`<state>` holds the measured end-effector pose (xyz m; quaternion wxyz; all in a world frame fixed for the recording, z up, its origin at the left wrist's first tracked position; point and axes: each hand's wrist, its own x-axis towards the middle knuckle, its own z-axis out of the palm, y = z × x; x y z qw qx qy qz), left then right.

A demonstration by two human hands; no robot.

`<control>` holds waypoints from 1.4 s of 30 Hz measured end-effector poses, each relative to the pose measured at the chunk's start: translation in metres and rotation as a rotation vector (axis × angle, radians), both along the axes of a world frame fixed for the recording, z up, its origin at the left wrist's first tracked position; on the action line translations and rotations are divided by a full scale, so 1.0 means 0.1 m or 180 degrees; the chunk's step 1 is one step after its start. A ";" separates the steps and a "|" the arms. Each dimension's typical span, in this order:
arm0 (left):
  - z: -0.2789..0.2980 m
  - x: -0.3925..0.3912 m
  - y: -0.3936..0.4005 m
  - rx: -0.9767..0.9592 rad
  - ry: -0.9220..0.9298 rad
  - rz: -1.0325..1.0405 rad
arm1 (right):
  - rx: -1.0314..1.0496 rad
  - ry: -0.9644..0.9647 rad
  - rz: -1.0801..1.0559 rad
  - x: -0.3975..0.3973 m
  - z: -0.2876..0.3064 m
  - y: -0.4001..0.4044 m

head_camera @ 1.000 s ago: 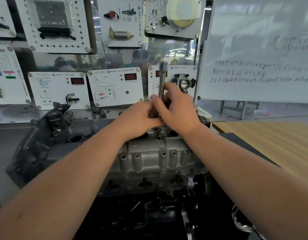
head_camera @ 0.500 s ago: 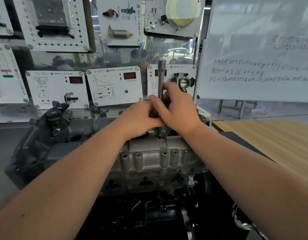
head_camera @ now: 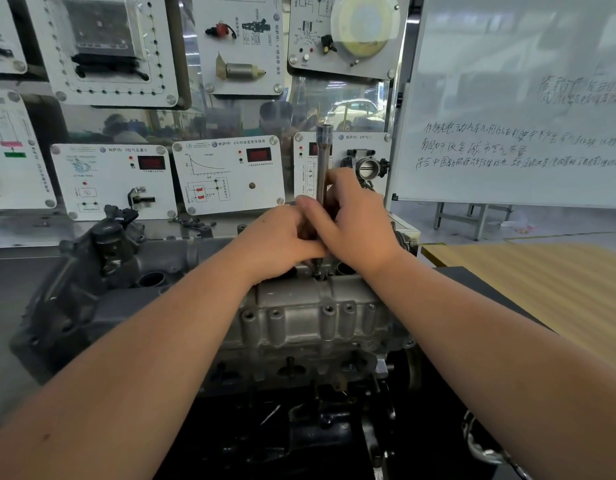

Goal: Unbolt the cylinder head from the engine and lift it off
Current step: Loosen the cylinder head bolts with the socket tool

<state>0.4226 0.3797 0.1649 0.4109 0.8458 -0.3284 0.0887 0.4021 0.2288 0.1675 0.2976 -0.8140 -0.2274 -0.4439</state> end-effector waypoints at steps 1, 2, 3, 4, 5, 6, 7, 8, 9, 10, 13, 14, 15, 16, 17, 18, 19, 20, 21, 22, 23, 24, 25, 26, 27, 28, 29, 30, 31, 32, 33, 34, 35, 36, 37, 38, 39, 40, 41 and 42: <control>0.00 0.01 0.00 -0.0010 0.0013 0.0028 | -0.0001 0.0009 -0.0005 0.01 0.00 0.00; -0.01 0.02 -0.01 -0.0002 0.0034 0.0068 | -0.0030 0.0027 -0.0019 0.01 0.00 0.00; -0.01 0.03 -0.01 0.0024 0.0062 0.0099 | -0.0056 0.0042 -0.0033 0.02 0.00 0.00; -0.01 0.04 -0.01 0.0040 0.0109 0.0101 | -0.0063 0.0057 -0.0027 0.02 0.00 0.00; -0.02 0.04 0.00 0.0050 0.0148 0.0077 | -0.0070 0.0066 -0.0020 0.02 0.00 0.00; -0.02 0.05 0.00 0.0059 0.0153 0.0048 | -0.0070 0.0078 -0.0013 0.03 0.00 0.00; -0.02 0.05 0.00 0.0067 0.0130 0.0032 | -0.0066 0.0083 -0.0018 0.03 -0.01 0.00; -0.02 0.04 0.00 0.0060 0.0112 0.0031 | -0.0066 0.0071 -0.0029 0.03 -0.01 0.00; -0.02 0.03 0.01 0.0046 0.0094 0.0029 | -0.0070 0.0042 -0.0038 0.03 -0.01 0.00; -0.01 0.02 0.01 0.0036 0.0076 0.0021 | -0.0060 0.0016 -0.0022 0.02 -0.01 0.00; 0.02 -0.02 0.01 0.0071 -0.0009 -0.0016 | -0.0032 0.0015 0.0011 0.01 0.00 0.01; 0.03 -0.03 0.00 0.0075 -0.0029 -0.0015 | 0.0005 0.0019 -0.0006 0.01 0.00 0.02; 0.02 -0.02 -0.01 0.0067 -0.0024 0.0010 | 0.0022 0.0032 -0.0032 0.01 0.00 0.02; 0.02 -0.01 -0.01 0.0055 0.0003 0.0051 | 0.0003 0.0056 -0.0058 0.02 0.00 0.02; 0.01 -0.01 -0.01 0.0018 0.0046 0.0072 | -0.0031 0.0096 -0.0069 0.03 0.00 0.02; 0.00 0.00 -0.02 -0.0034 0.0106 0.0059 | -0.0035 0.0142 -0.0053 0.03 0.00 0.02; -0.01 0.01 -0.01 -0.0071 0.0155 0.0025 | -0.0020 0.0165 -0.0017 0.03 0.00 0.02; -0.01 0.01 -0.01 -0.0076 0.0155 -0.0002 | -0.0013 0.0165 0.0007 0.03 0.00 0.02; -0.02 0.01 -0.01 -0.0049 0.0140 -0.0003 | -0.0007 0.0156 0.0022 0.03 -0.01 0.01; -0.02 0.01 0.00 -0.0013 0.0127 0.0015 | 0.0000 0.0147 0.0025 0.03 -0.01 0.01; -0.01 0.01 0.01 0.0015 0.0103 0.0036 | 0.0002 0.0133 0.0020 0.02 -0.01 0.00; -0.01 0.00 0.01 0.0032 0.0071 0.0060 | -0.0009 0.0114 0.0021 0.02 -0.01 0.01; -0.01 0.00 0.01 0.0036 0.0039 0.0094 | -0.0030 0.0087 0.0034 0.01 -0.02 0.01; -0.01 0.00 0.01 0.0058 0.0012 0.0118 | -0.0056 0.0066 0.0048 0.01 -0.02 0.01; 0.00 -0.01 0.01 0.0084 -0.0002 0.0119 | -0.0081 0.0061 0.0048 0.00 -0.02 0.01; 0.00 -0.02 0.00 0.0098 -0.0007 0.0098 | -0.0090 0.0070 0.0035 0.00 -0.01 0.02; 0.01 -0.03 0.00 0.0085 0.0006 0.0069 | -0.0089 0.0077 0.0017 0.00 0.00 0.02; 0.01 -0.02 0.00 0.0052 0.0028 0.0049 | -0.0088 0.0074 -0.0009 0.01 0.00 0.02; 0.01 -0.02 0.00 0.0012 0.0042 0.0047 | -0.0094 0.0060 -0.0045 0.01 0.00 0.02; 0.01 -0.02 -0.01 -0.0020 0.0048 0.0065 | -0.0098 0.0055 -0.0078 0.01 0.01 0.02; 0.01 -0.01 -0.01 -0.0050 0.0061 0.0074 | -0.0087 0.0064 -0.0097 0.01 0.01 0.01; 0.00 -0.01 -0.02 -0.0107 0.0099 0.0045 | -0.0075 0.0077 -0.0094 0.01 0.01 0.01; -0.01 0.00 -0.02 -0.0157 0.0139 -0.0017 | -0.0066 0.0089 -0.0093 0.01 0.00 0.01; -0.01 0.00 -0.02 -0.0170 0.0157 -0.0065 | -0.0056 0.0089 -0.0090 0.01 -0.01 0.00; -0.02 0.01 -0.01 -0.0152 0.0152 -0.0095 | -0.0046 0.0072 -0.0079 0.00 -0.01 0.00; -0.01 0.00 -0.01 -0.0111 0.0128 -0.0103 | -0.0037 0.0058 -0.0058 0.01 -0.01 0.00; -0.01 -0.01 -0.01 -0.0077 0.0089 -0.0104 | -0.0032 0.0049 -0.0030 0.01 -0.01 -0.01; 0.00 -0.01 -0.01 -0.0050 0.0046 -0.0095 | -0.0041 0.0043 -0.0009 0.01 -0.01 -0.01; 0.01 -0.01 0.00 -0.0024 0.0000 -0.0090 | -0.0072 0.0045 -0.0014 0.01 -0.01 -0.01; 0.01 -0.01 -0.01 0.0004 -0.0042 -0.0078 | -0.0113 0.0053 -0.0037 0.00 0.00 -0.01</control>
